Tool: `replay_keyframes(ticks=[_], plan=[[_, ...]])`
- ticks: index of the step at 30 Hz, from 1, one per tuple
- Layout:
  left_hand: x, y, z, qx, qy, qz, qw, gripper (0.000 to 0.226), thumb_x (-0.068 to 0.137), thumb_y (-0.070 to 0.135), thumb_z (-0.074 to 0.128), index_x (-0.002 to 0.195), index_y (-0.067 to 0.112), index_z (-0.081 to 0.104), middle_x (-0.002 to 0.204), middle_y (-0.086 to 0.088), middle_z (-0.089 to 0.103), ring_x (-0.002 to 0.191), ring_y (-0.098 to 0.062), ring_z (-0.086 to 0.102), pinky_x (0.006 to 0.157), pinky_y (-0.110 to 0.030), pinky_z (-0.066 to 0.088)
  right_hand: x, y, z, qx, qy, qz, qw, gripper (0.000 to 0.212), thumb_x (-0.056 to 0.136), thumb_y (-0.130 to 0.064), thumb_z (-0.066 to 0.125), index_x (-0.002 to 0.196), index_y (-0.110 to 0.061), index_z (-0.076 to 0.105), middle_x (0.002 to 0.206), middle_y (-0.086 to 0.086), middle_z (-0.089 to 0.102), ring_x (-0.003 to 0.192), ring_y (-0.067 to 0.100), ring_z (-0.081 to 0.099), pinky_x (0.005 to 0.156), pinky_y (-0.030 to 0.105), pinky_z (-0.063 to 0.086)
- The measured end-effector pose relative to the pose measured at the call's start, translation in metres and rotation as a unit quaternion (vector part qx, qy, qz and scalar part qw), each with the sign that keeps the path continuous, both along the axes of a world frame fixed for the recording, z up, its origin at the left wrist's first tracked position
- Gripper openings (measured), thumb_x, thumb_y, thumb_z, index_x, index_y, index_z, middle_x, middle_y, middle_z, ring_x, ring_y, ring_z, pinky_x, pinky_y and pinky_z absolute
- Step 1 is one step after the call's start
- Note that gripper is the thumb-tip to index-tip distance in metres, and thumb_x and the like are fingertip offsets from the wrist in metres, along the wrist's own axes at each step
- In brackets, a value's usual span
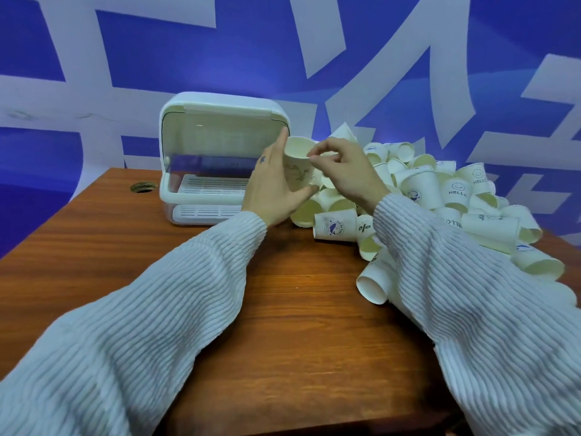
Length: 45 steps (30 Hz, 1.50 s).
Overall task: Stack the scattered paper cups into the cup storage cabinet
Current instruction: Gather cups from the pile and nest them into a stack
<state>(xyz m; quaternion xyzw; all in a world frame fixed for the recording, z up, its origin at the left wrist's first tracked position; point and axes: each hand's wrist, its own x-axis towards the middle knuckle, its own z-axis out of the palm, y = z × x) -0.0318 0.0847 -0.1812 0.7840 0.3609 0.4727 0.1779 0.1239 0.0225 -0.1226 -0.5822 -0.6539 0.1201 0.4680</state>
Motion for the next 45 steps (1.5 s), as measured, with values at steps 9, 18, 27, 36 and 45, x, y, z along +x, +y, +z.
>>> replay_keyframes(ticks=[9, 18, 27, 36, 45], plan=[[-0.02, -0.017, -0.014, -0.031, -0.065, 0.094, 0.993, 0.098, 0.084, 0.038, 0.081, 0.161, 0.022, 0.022, 0.158, -0.005, 0.039, 0.14, -0.023, 0.043, 0.107, -0.038, 0.04, 0.005, 0.011, -0.03, -0.117, -0.334, -0.054, 0.934, 0.021, 0.098, -0.031, 0.061, 0.108, -0.029, 0.079, 0.131, -0.002, 0.067, 0.117, 0.019, 0.062, 0.101, 0.042, 0.05], [-0.04, -0.02, -0.013, -0.024, -0.068, 0.105, 0.992, 0.097, 0.084, 0.037, 0.081, 0.16, 0.021, 0.023, 0.154, -0.004, 0.044, 0.138, -0.021, 0.045, 0.101, -0.026, 0.034, 0.004, 0.032, -0.049, -0.043, -0.565, -0.145, 0.811, 0.02, 0.09, -0.018, 0.059, 0.105, -0.014, 0.072, 0.108, 0.003, 0.07, 0.103, 0.028, 0.059, 0.072, 0.037, 0.043], [-0.058, -0.01, -0.008, -0.063, -0.202, 0.127, 0.969, 0.094, 0.084, 0.038, 0.082, 0.158, 0.024, 0.025, 0.156, 0.001, 0.041, 0.139, -0.016, 0.042, 0.108, -0.028, 0.038, -0.008, 0.033, -0.002, 0.108, -0.169, -0.209, 0.957, 0.027, 0.094, -0.011, 0.048, 0.114, -0.016, 0.065, 0.1, 0.002, 0.068, 0.095, 0.027, 0.062, 0.078, 0.037, 0.044], [-0.048, -0.022, -0.03, -0.059, -0.23, 0.127, 0.963, 0.092, 0.084, 0.034, 0.083, 0.157, 0.024, 0.027, 0.145, 0.016, 0.04, 0.127, 0.007, 0.034, 0.098, 0.0, 0.027, -0.041, 0.074, -0.005, 0.043, -0.126, -0.209, 0.969, 0.028, 0.1, -0.015, 0.049, 0.123, -0.017, 0.065, 0.119, 0.005, 0.073, 0.107, 0.028, 0.063, 0.086, 0.036, 0.044], [-0.053, -0.017, -0.034, -0.068, -0.23, 0.141, 0.961, 0.094, 0.084, 0.034, 0.084, 0.157, 0.024, 0.027, 0.155, 0.006, 0.04, 0.129, 0.004, 0.034, 0.099, -0.003, 0.027, -0.057, 0.083, -0.02, -0.019, -0.256, -0.199, 0.946, 0.032, 0.096, -0.029, 0.047, 0.106, -0.022, 0.076, 0.115, 0.002, 0.07, 0.108, 0.029, 0.061, 0.088, 0.04, 0.051]])
